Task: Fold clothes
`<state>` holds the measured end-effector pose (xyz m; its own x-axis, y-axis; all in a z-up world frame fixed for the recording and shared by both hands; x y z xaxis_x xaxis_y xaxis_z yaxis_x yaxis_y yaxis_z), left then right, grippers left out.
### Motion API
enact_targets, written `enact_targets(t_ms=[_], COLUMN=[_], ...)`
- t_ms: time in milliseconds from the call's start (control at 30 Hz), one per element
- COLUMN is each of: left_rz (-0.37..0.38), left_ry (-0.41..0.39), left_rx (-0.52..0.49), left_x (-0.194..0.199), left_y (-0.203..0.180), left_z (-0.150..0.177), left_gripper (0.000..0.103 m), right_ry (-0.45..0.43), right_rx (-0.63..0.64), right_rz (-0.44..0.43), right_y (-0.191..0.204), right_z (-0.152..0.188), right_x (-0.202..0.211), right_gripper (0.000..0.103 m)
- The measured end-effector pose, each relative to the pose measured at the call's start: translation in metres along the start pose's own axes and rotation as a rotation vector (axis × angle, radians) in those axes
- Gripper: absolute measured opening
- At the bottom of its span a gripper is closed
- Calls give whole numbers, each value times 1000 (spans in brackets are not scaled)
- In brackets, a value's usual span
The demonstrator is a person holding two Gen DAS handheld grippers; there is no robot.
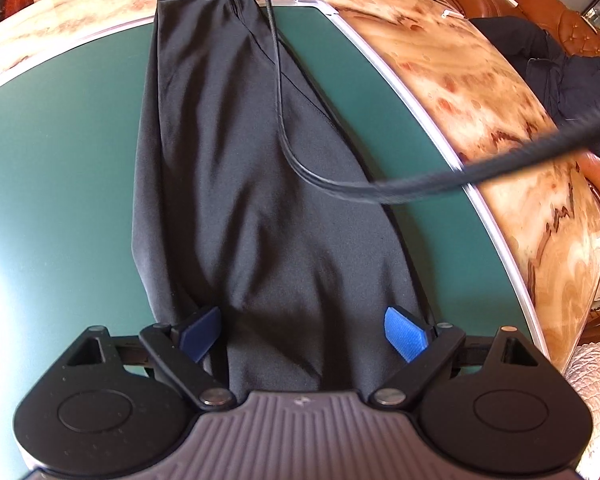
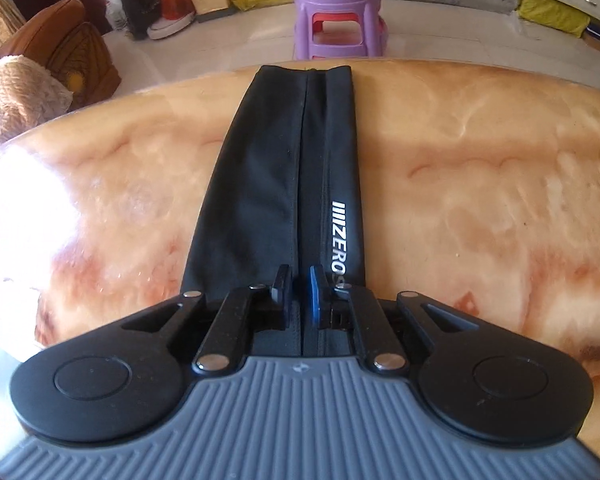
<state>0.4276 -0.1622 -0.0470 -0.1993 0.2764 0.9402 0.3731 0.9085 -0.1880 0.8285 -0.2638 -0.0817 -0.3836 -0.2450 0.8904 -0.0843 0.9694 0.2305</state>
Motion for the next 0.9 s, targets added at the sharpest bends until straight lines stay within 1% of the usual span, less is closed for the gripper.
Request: enact_targets(t_ms=[133,200,333,533,567,600,667,833,900], left_rz=[-6,-6,6,11,11,12,14,11,10], left_ry=[-8,-6,-2,-5,-6,-7,-9,-5,-1], left_rx=[-8,-5,12,5,1,-1,-7,-21,-25], left_x=[-1,-1,2,7,8,10,14,22,25], left_y=[-2,-2,1,4,3,3,3,3,4], left_z=[1,1,0,0,1,1,3,7,9], left_gripper=[95,95,95,94,94,94,94,94,94], right_ry=[-6,-27,-62,-103,-111,-118,-131,-145,-144], right_rx=[4,1,-13,-23,-27,-30,-32,-46,-57], right_rz=[52,67,20,-75,-85,-87,-95,-105,-104], right_y=[-1,-1,-2,-7,-8,-9,-11,-15,-17], right_z=[-6,-5,8,51,59,68,85,120,130], right_x=[3,11,36,91,101,111,130,163,170], right_gripper=[13,13,13,14,19,26,30,30,30])
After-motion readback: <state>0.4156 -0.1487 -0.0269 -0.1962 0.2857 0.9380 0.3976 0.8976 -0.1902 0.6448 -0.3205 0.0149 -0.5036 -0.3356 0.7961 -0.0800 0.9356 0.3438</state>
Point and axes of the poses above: each gripper's, at about its wrist camera, not at the fingertips, and x roughly against the way its jaws point, y to its left, z to its underside, the point moved 7 cm from there along -x, roughly the way its jaws point, and after that the axes turned 5 degrees about -z, right-handed, at the moved point
